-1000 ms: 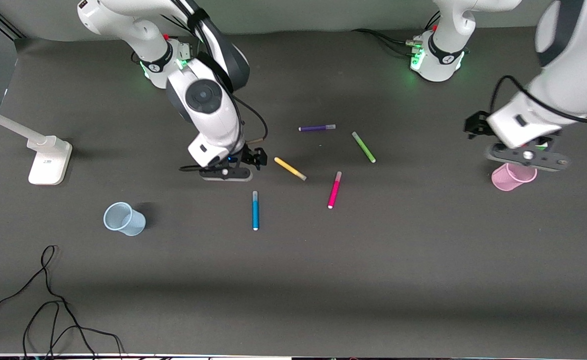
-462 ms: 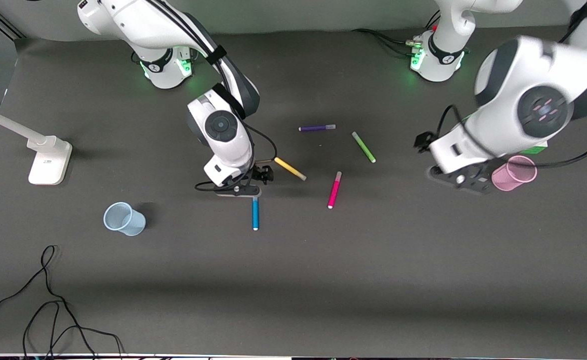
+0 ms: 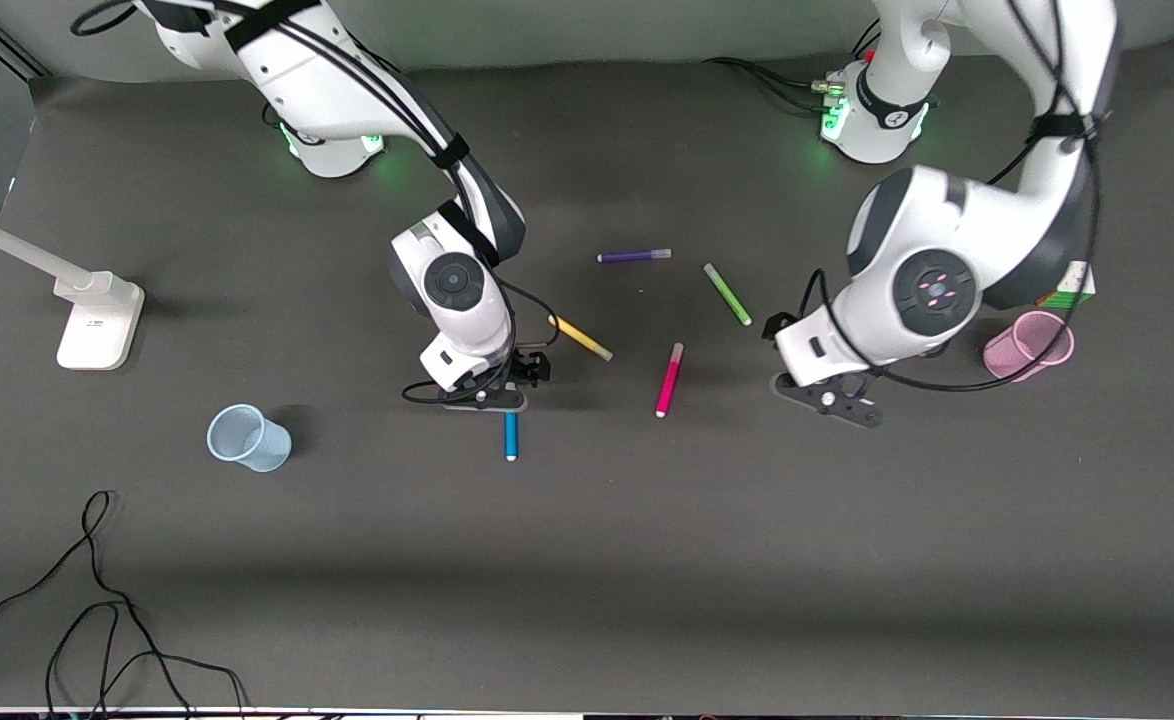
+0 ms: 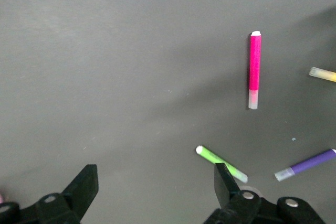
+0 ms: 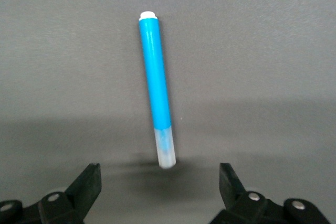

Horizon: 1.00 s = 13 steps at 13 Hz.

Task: Place pink and blue markers in matching cups
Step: 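Reach the right gripper to the blue marker while the left gripper reaches the pink marker, then grasp the blue marker with the right gripper while the left gripper grasps the pink marker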

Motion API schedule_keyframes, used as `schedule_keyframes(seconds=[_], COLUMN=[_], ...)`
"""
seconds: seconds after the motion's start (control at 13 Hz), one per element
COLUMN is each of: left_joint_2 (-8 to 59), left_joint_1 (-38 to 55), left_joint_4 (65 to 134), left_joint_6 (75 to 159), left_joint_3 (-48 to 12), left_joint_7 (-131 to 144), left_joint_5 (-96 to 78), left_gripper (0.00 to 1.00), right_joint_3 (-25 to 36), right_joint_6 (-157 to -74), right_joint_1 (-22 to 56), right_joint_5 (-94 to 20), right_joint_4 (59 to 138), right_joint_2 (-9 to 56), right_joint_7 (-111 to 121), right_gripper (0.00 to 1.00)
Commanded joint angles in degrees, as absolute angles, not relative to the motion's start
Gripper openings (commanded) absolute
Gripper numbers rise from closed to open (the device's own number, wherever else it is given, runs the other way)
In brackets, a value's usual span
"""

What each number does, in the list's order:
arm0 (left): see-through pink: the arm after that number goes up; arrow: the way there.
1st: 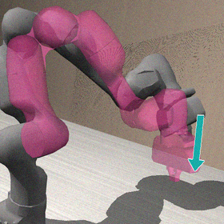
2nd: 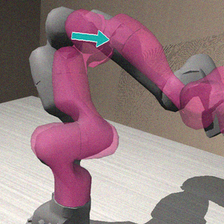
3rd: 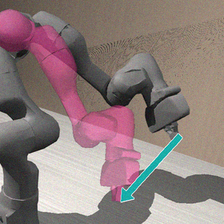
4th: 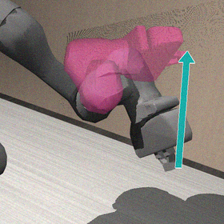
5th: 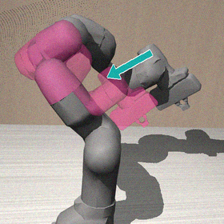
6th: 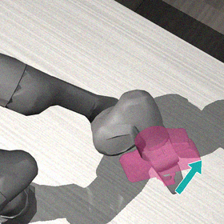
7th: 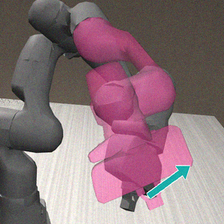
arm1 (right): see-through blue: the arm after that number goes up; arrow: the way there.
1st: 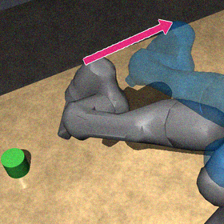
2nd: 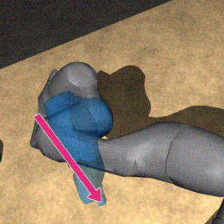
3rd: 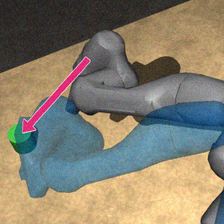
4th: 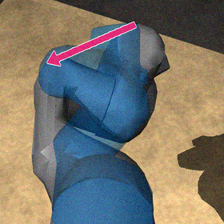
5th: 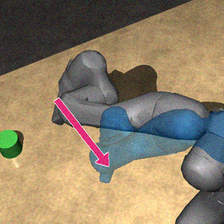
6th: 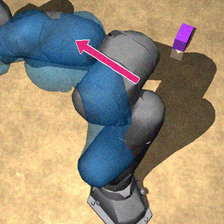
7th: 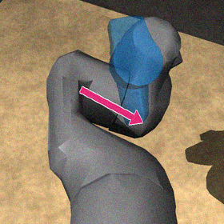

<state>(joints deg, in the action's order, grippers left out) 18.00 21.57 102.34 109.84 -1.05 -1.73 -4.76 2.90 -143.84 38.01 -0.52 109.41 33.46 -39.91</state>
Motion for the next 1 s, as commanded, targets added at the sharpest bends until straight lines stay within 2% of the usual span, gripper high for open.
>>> schedule_keyframes(seconds=[0.0, 0.23, 0.46, 0.62, 0.92], left_joint_2=[20.38, 24.42, 29.08, 31.80, 35.42], left_joint_1=[24.60, 27.94, 31.63, 33.04, 33.57], left_joint_4=[103.80, 103.80, 103.89, 103.80, 103.71], left_joint_6=[113.46, 117.41, 124.43, 129.00, 134.64], left_joint_3=[-0.35, -0.35, -0.35, -0.35, -0.97], left_joint_7=[-0.44, 5.43, 11.40, 12.83, 15.28], left_joint_5=[-5.27, -5.27, -5.19, -5.19, -5.27], left_gripper=[0.98, 0.98, 0.97, 0.96, 0.96], right_joint_3=[3.25, 3.25, 3.25, 3.25, 3.25], right_joint_6=[-146.60, -146.60, -146.69, -146.69, -146.69], right_joint_1=[37.88, 37.88, 37.71, 37.71, 37.71], right_joint_5=[-0.53, -0.53, -0.61, -0.70, -0.70], right_joint_4=[108.55, 108.46, 108.37, 108.28, 108.28], right_joint_2=[35.94, 36.03, 36.21, 36.21, 36.21], right_joint_7=[-40.61, -40.52, -40.61, -40.61, -40.60], right_gripper=[1.00, 0.98, 0.87, 0.68, 0.41])
